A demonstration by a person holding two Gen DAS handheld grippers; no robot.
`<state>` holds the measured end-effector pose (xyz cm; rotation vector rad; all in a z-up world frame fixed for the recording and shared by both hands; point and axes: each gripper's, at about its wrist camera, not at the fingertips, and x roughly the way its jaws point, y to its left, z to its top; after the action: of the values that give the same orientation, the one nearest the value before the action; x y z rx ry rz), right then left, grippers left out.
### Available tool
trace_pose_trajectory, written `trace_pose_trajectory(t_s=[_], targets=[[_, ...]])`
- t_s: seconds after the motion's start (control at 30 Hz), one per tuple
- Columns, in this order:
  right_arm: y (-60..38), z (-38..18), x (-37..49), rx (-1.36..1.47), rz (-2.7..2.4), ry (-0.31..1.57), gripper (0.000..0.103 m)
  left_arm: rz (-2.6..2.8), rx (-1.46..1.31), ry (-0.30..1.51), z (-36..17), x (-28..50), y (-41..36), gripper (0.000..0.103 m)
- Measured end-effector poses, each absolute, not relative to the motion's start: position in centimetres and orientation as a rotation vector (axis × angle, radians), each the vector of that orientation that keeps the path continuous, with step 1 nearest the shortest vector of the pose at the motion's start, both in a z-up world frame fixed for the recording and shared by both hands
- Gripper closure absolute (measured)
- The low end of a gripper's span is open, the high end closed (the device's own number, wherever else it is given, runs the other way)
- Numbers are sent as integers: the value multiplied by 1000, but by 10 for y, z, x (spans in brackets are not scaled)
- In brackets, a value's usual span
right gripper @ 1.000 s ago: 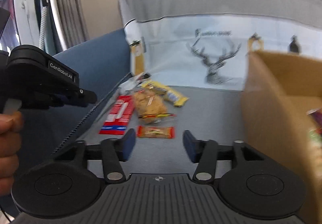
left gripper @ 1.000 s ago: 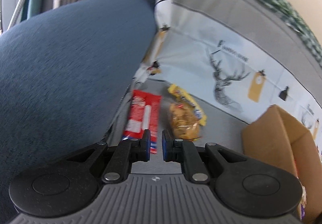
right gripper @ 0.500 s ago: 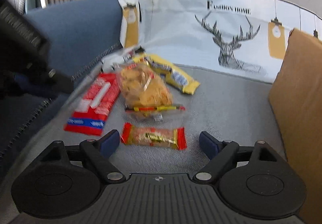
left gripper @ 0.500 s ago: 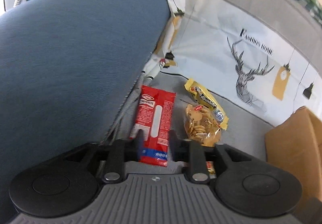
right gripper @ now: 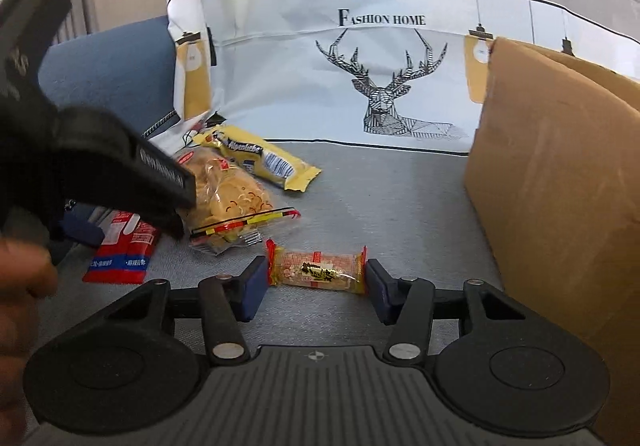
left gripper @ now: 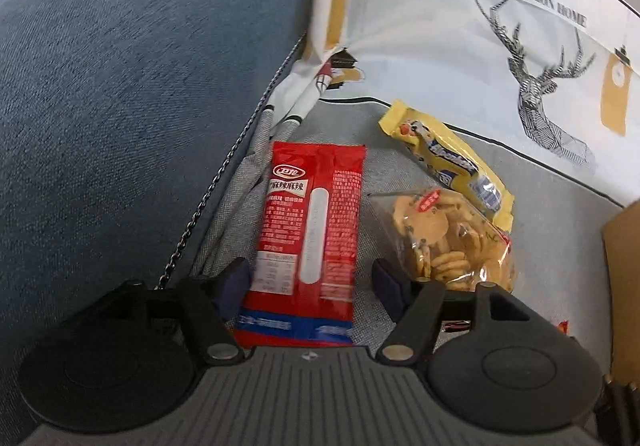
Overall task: Organize snacks
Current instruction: 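Move the left tool to the red sausage pack while the right approaches the small wrapped candy, then grasp the red sausage pack with the left gripper while the right grasps the wrapped candy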
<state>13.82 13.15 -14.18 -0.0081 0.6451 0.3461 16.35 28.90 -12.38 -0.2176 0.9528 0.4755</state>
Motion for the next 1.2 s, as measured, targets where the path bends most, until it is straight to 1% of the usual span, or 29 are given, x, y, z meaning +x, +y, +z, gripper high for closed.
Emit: trace_pose_trajectory(t_s=[0.03,0.13,0.23,0.43,0.63,0.83,0.93,1.1,1.2], targets=[[130,-141,138,0,347,647,49,471,-227,950,-123,162,291,48],[124,-134,136,24,364,665,49,483,-251,954,-119,156,293,57],[120,-121,128,-2,395,659,49,468,-309,964,-114,147,294,61],[106,-97,96,-42,525,729,49,410,-382,963,-93,110,281,61],[89,-79,50,-81,630,774,49,346,-439,1062,-86,63,265,61],[77,-94,12,-148,668,820,49,309,-509,1097,-89,36,269,60],[74,-99,10,-175,667,831,49,279,-512,1136,-95,34,268,60],[68,-108,14,-161,646,876,48,287,-438,1184,-102,40,259,58],[72,-112,14,-176,642,893,45,288,-431,1186,-103,43,258,55]])
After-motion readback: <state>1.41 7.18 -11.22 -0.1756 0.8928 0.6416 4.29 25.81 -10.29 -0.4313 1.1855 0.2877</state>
